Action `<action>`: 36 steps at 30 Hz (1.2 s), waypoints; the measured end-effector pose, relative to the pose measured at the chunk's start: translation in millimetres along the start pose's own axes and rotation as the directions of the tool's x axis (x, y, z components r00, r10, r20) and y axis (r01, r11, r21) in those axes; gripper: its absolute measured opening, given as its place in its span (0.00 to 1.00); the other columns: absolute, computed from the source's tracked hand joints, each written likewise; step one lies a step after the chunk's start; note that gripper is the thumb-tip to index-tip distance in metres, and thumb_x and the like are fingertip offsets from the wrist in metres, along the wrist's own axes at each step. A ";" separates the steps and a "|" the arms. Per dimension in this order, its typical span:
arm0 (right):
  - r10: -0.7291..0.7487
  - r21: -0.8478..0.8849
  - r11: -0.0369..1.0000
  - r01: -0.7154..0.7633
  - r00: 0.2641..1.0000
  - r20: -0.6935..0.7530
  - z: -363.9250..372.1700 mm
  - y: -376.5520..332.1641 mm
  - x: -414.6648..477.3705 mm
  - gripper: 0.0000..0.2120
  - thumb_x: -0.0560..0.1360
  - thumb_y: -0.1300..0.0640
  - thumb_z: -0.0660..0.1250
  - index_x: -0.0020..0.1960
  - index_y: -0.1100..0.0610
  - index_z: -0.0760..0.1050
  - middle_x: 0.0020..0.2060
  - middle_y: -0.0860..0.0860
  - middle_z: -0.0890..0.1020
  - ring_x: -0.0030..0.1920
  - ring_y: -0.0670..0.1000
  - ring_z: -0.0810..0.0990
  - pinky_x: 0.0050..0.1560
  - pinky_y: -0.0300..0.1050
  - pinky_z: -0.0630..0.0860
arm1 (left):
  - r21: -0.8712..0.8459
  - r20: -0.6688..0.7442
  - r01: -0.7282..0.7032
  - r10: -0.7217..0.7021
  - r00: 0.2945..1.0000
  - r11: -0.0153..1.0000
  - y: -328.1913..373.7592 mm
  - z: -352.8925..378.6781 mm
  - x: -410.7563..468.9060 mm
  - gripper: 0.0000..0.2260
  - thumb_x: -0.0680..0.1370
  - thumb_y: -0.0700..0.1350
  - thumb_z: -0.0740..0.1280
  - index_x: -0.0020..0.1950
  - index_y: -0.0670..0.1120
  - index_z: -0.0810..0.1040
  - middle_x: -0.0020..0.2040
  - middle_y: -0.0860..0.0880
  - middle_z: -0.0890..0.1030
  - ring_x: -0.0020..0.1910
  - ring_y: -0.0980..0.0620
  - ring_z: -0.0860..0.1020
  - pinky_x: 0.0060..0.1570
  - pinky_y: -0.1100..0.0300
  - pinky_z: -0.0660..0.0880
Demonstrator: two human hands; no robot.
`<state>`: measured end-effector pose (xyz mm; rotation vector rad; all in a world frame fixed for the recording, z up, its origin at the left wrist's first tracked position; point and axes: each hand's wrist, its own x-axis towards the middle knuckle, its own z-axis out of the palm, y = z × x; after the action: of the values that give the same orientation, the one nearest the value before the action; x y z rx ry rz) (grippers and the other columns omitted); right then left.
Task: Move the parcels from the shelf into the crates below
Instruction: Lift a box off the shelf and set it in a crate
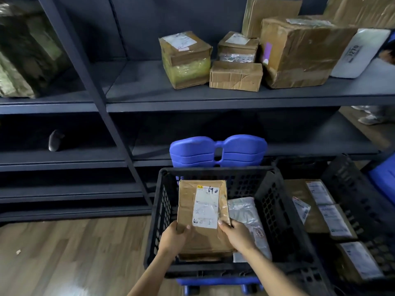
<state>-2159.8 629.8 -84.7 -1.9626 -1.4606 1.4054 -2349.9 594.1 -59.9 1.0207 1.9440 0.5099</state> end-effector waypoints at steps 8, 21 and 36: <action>0.001 -0.079 0.997 0.004 0.998 0.062 30.1 14.2 49.4 0.16 0.78 0.48 0.63 0.59 0.56 0.78 0.45 0.49 0.81 0.43 0.48 0.78 0.36 0.37 0.71 | 0.044 -0.085 0.045 -0.041 0.996 0.998 -15.9 19.6 36.3 0.10 0.80 0.47 0.65 0.56 0.42 0.77 0.52 0.43 0.81 0.46 0.53 0.75 0.43 0.62 0.70; 0.051 -0.118 0.992 -0.033 0.986 0.158 82.4 33.0 136.6 0.10 0.75 0.57 0.68 0.55 0.56 0.80 0.50 0.52 0.83 0.44 0.48 0.81 0.41 0.39 0.75 | 0.117 -0.128 0.283 -0.268 0.955 0.952 -48.8 46.5 111.0 0.16 0.82 0.46 0.57 0.69 0.44 0.71 0.62 0.45 0.76 0.60 0.50 0.76 0.59 0.61 0.71; 0.081 -0.049 0.996 -0.074 0.982 0.168 93.4 50.4 152.0 0.10 0.72 0.54 0.72 0.52 0.56 0.81 0.47 0.52 0.84 0.45 0.49 0.82 0.37 0.36 0.73 | 0.221 -0.175 0.286 -0.251 0.952 0.932 -51.7 58.5 141.8 0.13 0.82 0.45 0.60 0.63 0.41 0.74 0.58 0.45 0.78 0.45 0.55 0.71 0.38 0.67 0.69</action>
<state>-2211.6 712.3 -242.5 -1.9871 -1.5130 1.6239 -2366.9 677.3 -197.7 0.8633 2.2764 0.1960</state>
